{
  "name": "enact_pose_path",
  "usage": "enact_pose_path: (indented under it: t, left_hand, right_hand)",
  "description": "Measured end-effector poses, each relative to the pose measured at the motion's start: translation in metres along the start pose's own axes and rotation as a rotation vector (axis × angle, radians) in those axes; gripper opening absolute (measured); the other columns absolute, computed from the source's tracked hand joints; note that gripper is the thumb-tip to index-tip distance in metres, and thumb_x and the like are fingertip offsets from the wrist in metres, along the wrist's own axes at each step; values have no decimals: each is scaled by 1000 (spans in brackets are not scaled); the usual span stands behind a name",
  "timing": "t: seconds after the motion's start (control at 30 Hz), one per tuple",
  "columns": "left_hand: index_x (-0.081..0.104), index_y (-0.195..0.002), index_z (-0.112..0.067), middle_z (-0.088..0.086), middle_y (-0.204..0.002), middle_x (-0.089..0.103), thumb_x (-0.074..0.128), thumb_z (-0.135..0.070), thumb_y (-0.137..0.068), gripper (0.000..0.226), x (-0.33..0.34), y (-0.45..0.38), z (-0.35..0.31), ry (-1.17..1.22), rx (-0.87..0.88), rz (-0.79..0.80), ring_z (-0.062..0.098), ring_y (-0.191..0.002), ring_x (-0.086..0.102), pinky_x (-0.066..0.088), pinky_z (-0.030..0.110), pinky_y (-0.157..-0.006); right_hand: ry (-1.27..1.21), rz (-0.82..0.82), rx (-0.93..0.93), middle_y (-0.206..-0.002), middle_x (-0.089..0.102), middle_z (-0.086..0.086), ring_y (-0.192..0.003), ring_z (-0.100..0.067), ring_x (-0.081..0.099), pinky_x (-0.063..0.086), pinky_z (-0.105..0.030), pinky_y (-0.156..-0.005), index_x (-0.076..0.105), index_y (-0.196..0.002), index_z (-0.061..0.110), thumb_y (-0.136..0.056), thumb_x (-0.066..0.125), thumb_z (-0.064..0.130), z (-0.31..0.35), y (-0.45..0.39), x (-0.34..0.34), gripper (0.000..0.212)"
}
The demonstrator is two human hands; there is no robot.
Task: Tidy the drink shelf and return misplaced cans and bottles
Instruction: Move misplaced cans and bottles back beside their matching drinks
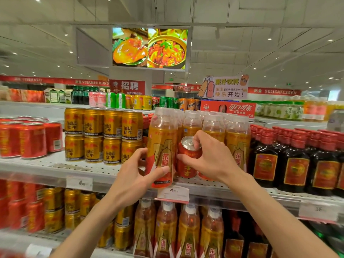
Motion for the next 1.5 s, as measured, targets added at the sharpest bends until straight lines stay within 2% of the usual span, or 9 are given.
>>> enact_pose_path:
  t: [0.33, 0.5, 0.6, 0.73, 0.87, 0.97, 1.1, 1.23, 1.5]
  left_hand:
    - [59, -130, -23, -16, -111, 60, 71, -76, -71, 81, 32, -1, -22, -129, 136, -115, 2, -99, 61, 56, 29, -88]
    - [54, -139, -27, -16, -116, 64, 78, -64, -74, 78, 56, 0, -39, -178, 191, -183, -3, -95, 61, 52, 13, -82]
    - [55, -136, -26, -11, -110, 70, 76, -65, -75, 75, 63, -2, -41, -217, 217, -208, 4, -93, 65, 59, 26, -82]
    - [55, -138, -19, -5, -112, 67, 72, -65, -79, 77, 69, -5, -39, -304, 258, -213, 11, -97, 62, 56, 31, -85]
    - [58, -140, -9, -3, -99, 52, 64, -67, -83, 82, 68, -5, -40, -414, 294, -217, 11, -77, 55, 57, 29, -68]
    - [51, -146, -7, -8, -85, 59, 59, -66, -86, 85, 69, -5, -39, -444, 305, -190, 8, -71, 57, 55, 26, -63]
    - [33, -158, -13, -8, -96, 70, 49, -68, -91, 88, 74, -7, -35, -558, 291, -152, 9, -80, 66, 52, 23, -64]
    - [20, -161, -22, -10, -72, 65, 51, -68, -88, 91, 74, -11, -33, -537, 322, -184, 6, -53, 60, 53, 23, -48]
    - [18, -162, -26, -8, -74, 65, 49, -53, -98, 76, 72, -19, -23, -709, 498, -165, 8, -50, 54, 51, 28, -41]
  right_hand:
    - [-367, -47, 118, -86, 68, -2, -72, -25, 67, 59, -49, -60, 40, -85, 22, -73, 77, 52, -35, 34, -41, 50]
    - [-373, -48, 162, -84, 67, 2, -70, -18, 67, 59, -37, -59, 39, -84, 22, -77, 80, 42, -53, 52, -53, 46]
    - [-364, -57, 172, -81, 66, 3, -61, -7, 61, 52, -26, -54, 38, -82, 25, -77, 81, 43, -60, 57, -56, 46]
    - [-373, -59, 178, -84, 66, 3, -66, -12, 63, 56, -30, -56, 38, -82, 27, -77, 79, 44, -64, 59, -57, 46]
    - [-377, -51, 175, -83, 66, 3, -68, -14, 65, 57, -30, -58, 37, -83, 25, -77, 78, 45, -64, 59, -58, 45]
    - [-376, -42, 181, -84, 66, 3, -69, -14, 65, 57, -31, -59, 38, -83, 25, -78, 78, 45, -64, 59, -58, 45]
    - [-401, -47, 188, -82, 65, 3, -68, -16, 63, 58, -39, -62, 38, -83, 24, -77, 79, 45, -63, 60, -59, 46]
    - [-410, -41, 189, -83, 66, 2, -72, -22, 68, 60, -46, -64, 38, -83, 25, -76, 78, 47, -61, 59, -59, 46]
    - [-397, -34, 199, -87, 67, 2, -76, -21, 70, 62, -46, -67, 40, -85, 22, -78, 77, 43, -54, 56, -55, 44]
Point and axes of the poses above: each hand's wrist, its own y-axis away from the middle knuckle, its own x-axis out of the palm, z = x × y, the point moved 4 cm from there along -y, towards the middle knuckle
